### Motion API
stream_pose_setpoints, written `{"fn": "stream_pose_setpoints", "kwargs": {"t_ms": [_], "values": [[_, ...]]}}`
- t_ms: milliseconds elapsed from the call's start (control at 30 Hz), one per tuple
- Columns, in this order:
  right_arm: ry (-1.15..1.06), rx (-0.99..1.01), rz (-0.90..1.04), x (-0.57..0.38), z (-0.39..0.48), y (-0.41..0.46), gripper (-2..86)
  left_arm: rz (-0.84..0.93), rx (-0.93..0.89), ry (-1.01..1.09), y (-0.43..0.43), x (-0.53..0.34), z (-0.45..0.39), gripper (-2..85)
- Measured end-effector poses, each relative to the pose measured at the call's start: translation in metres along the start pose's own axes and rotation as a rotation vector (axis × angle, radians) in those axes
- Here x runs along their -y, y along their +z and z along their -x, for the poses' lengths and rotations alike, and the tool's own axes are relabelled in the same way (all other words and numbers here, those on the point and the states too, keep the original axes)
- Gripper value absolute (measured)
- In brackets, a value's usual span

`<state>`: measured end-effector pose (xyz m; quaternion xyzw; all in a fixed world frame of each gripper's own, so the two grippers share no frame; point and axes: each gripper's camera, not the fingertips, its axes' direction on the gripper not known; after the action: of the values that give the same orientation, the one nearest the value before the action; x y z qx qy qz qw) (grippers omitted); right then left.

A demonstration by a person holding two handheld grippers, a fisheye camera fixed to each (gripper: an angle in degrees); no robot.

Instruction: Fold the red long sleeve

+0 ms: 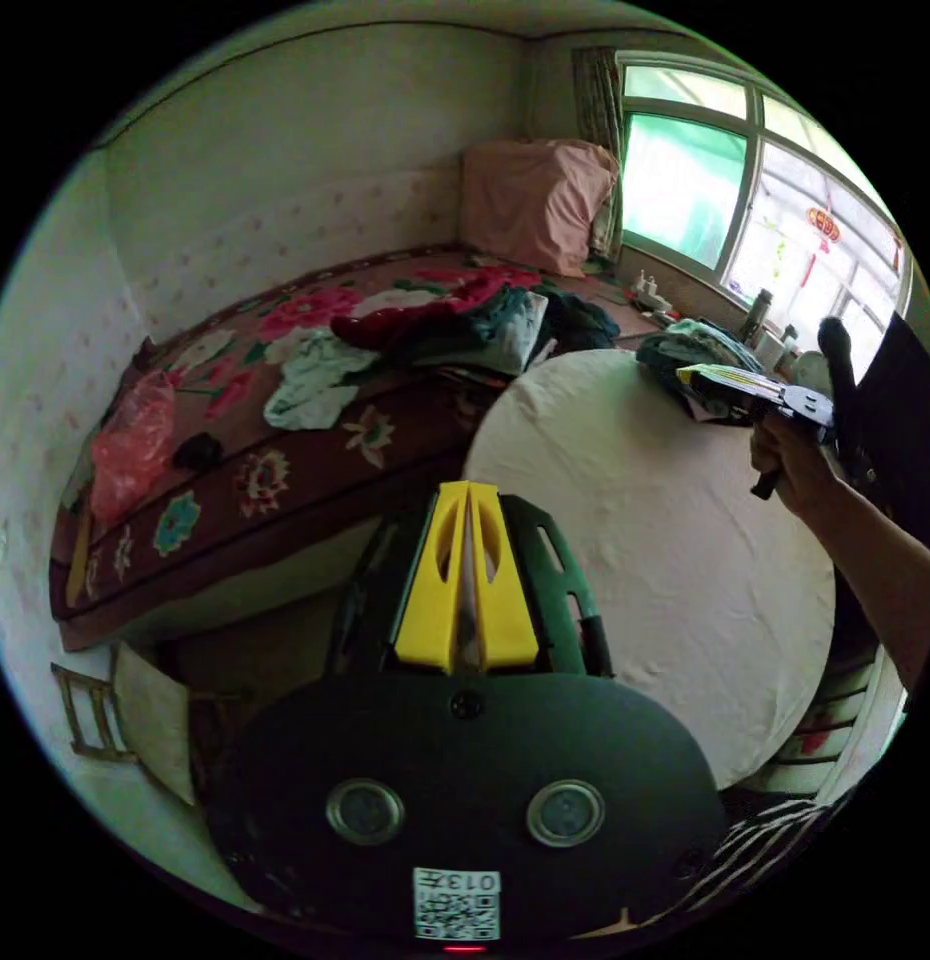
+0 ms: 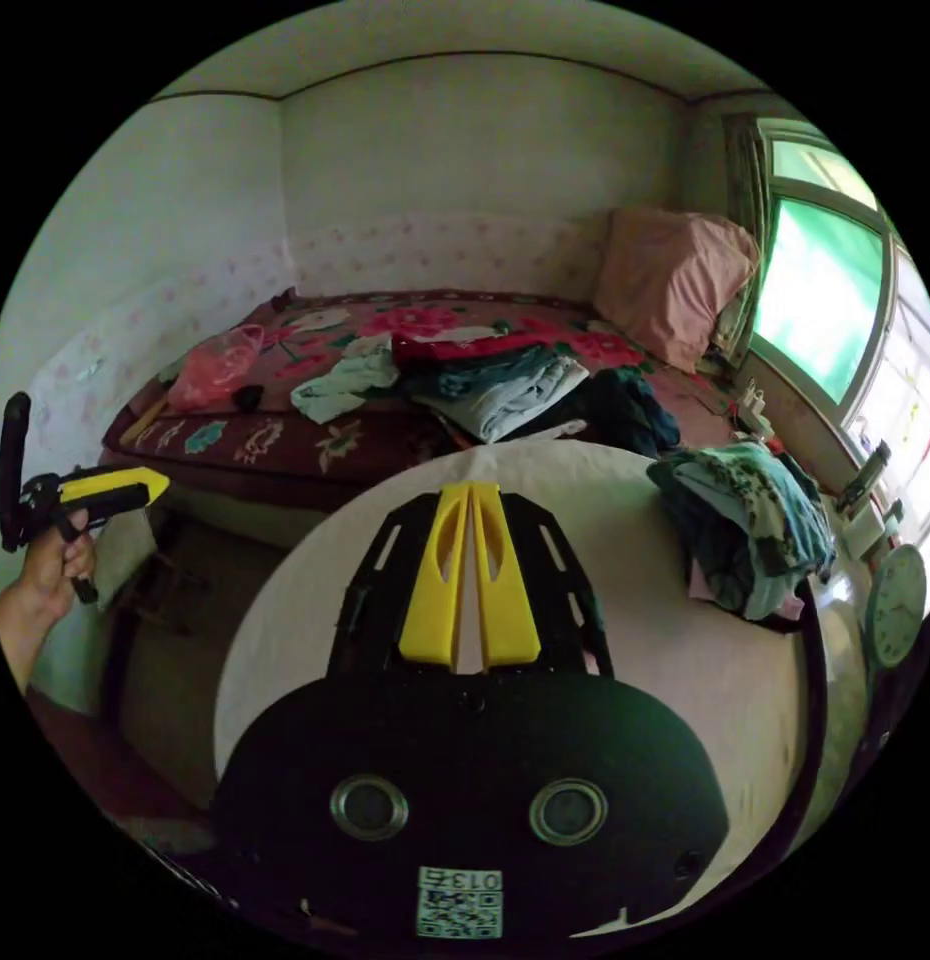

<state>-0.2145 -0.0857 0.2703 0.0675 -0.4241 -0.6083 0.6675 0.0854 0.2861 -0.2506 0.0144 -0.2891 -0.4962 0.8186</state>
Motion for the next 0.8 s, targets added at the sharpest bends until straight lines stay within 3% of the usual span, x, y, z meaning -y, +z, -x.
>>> {"fn": "stream_pose_setpoints", "kwargs": {"t_ms": [200, 367, 467, 533, 667, 800], "values": [[-0.033, -0.018, -0.029, 0.097, 0.06, 0.046, 9.0, -0.027, -0.062, 0.016, 0.041, 0.081, 0.099, 8.0], [0.082, 0.008, -0.072, 0.206, 0.083, 0.135, 11.7, -0.001, -0.063, 0.126, 0.102, 0.168, 0.165, 9.4], [0.166, 0.015, -0.005, 0.271, 0.082, 0.204, 12.6, 0.05, -0.115, 0.168, 0.153, 0.226, 0.211, 10.4], [0.166, -0.081, 0.074, 0.305, 0.084, 0.242, 12.9, 0.076, -0.15, 0.16, 0.179, 0.257, 0.239, 10.8], [0.151, -0.056, 0.241, 0.361, 0.099, 0.302, 7.9, 0.093, -0.179, 0.133, 0.224, 0.321, 0.29, 11.1], [-0.014, -0.065, 0.17, 0.382, 0.135, 0.282, 2.7, 0.112, -0.221, 0.129, 0.253, 0.375, 0.322, 11.5]]}}
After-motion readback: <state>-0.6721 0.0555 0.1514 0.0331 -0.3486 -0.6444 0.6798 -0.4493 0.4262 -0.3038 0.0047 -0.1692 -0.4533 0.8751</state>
